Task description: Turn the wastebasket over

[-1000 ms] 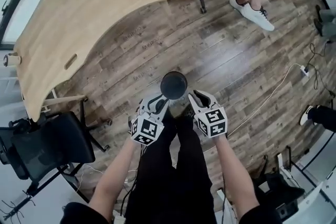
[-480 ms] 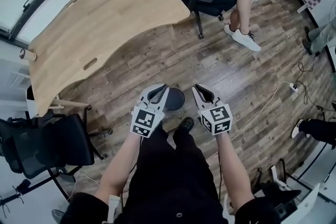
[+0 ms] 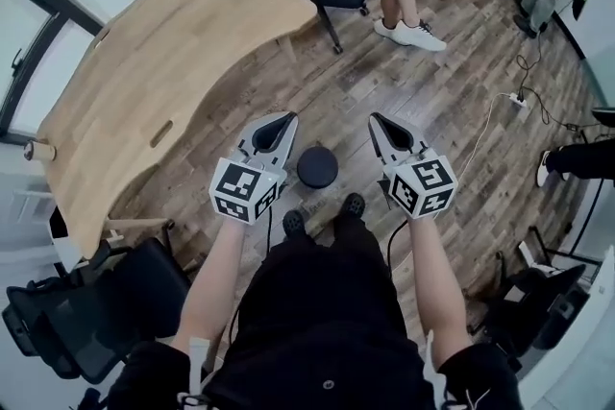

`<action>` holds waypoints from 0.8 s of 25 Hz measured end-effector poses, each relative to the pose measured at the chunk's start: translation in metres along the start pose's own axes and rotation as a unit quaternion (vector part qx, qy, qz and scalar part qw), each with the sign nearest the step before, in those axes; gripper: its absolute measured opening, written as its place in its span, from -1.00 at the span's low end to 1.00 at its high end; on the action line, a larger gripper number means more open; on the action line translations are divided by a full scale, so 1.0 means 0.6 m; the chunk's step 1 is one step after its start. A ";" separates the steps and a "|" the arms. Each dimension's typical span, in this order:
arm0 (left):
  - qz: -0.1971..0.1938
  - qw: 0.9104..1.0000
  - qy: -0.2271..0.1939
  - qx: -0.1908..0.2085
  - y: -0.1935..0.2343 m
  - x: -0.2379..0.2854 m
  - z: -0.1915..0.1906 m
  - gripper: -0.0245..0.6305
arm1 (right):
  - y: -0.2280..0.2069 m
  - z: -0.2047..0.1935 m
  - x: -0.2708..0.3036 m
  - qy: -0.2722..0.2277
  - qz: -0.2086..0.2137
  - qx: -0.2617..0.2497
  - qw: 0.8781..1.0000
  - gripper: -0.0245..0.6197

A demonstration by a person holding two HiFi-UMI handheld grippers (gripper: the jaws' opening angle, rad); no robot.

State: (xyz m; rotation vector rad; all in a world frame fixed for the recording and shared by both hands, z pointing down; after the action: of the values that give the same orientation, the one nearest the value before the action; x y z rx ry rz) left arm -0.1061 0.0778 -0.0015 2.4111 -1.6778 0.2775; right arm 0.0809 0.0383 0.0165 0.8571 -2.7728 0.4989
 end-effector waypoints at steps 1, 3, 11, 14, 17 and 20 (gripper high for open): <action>-0.010 1.000 -0.002 0.000 0.003 -0.004 0.007 -0.87 | 0.008 0.006 -0.006 -0.008 -0.008 -0.001 1.000 -0.81; -0.030 1.000 -0.004 0.006 0.004 -0.011 0.016 -0.88 | 0.026 0.012 -0.018 -0.022 -0.023 -0.002 0.999 -0.82; -0.075 0.997 -0.011 0.014 0.002 -0.032 0.037 -0.88 | 0.087 0.026 -0.043 -0.040 -0.063 -0.026 0.997 -0.82; -0.079 0.997 -0.013 0.013 0.003 -0.036 0.039 -0.88 | 0.096 0.029 -0.048 -0.044 -0.070 -0.029 0.996 -0.82; -0.085 0.996 -0.011 0.005 0.008 -0.039 0.038 -0.88 | 0.104 0.030 -0.044 -0.039 -0.073 -0.034 0.996 -0.82; -0.092 0.996 -0.007 0.005 0.010 -0.039 0.034 -0.88 | 0.110 0.028 -0.041 -0.034 -0.074 -0.038 0.996 -0.82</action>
State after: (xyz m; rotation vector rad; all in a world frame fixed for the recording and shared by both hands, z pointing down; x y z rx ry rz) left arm -0.1186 0.0915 -0.0270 2.5575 -1.4496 0.2410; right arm 0.0615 0.0958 -0.0229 1.0704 -2.7412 0.3417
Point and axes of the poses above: the fingertips, and each gripper's own axes: x forward along the fingers, y to its left, z out of its top, the point moved 4 cm from there along -x, backward along the fingers, and after that the axes turned 9 degrees about z, right-handed, at the moved point
